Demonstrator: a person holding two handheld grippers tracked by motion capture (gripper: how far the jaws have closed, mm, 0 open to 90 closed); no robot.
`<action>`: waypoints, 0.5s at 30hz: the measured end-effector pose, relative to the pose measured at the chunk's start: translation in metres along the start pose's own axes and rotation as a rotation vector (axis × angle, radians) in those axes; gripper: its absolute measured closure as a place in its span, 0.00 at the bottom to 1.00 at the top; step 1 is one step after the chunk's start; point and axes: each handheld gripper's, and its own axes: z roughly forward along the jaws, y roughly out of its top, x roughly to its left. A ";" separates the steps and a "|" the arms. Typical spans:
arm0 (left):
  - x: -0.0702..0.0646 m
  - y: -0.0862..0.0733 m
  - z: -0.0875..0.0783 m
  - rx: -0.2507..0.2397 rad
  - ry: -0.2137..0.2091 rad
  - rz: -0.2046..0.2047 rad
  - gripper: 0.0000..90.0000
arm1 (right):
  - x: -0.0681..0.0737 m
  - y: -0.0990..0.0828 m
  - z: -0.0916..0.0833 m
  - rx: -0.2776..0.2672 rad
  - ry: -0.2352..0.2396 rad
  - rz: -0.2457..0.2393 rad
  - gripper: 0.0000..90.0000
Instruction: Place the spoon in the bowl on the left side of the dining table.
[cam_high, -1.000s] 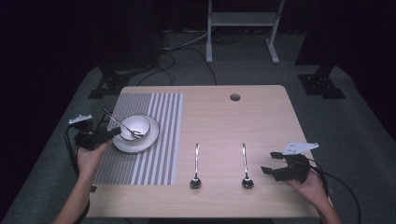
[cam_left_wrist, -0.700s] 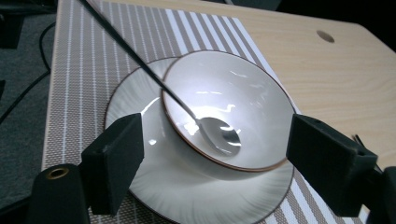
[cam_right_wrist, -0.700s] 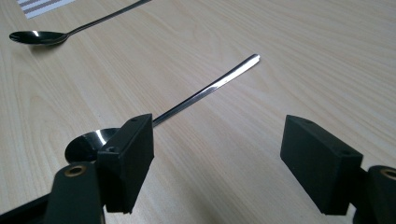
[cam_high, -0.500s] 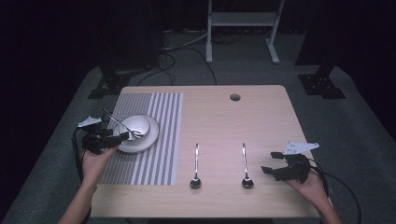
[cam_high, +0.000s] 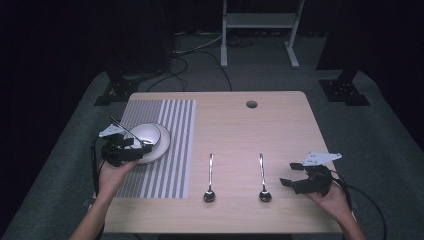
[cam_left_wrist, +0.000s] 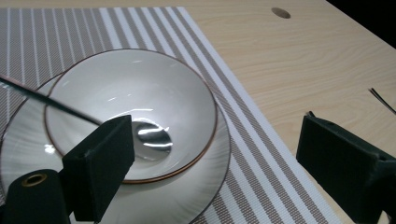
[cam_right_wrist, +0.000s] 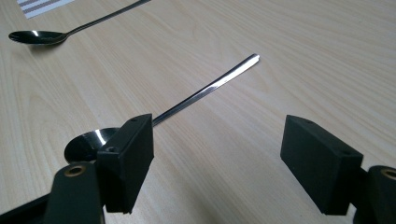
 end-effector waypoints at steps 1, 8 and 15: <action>-0.002 0.001 0.001 0.000 -0.005 0.003 0.12 | 0.000 0.000 0.000 0.001 0.000 0.004 0.27; -0.016 0.003 0.007 0.010 -0.031 0.034 0.12 | -0.001 -0.001 -0.001 0.001 0.000 0.002 0.27; -0.030 0.005 0.015 0.017 -0.062 0.063 0.12 | 0.000 -0.001 0.000 0.007 0.000 0.005 0.27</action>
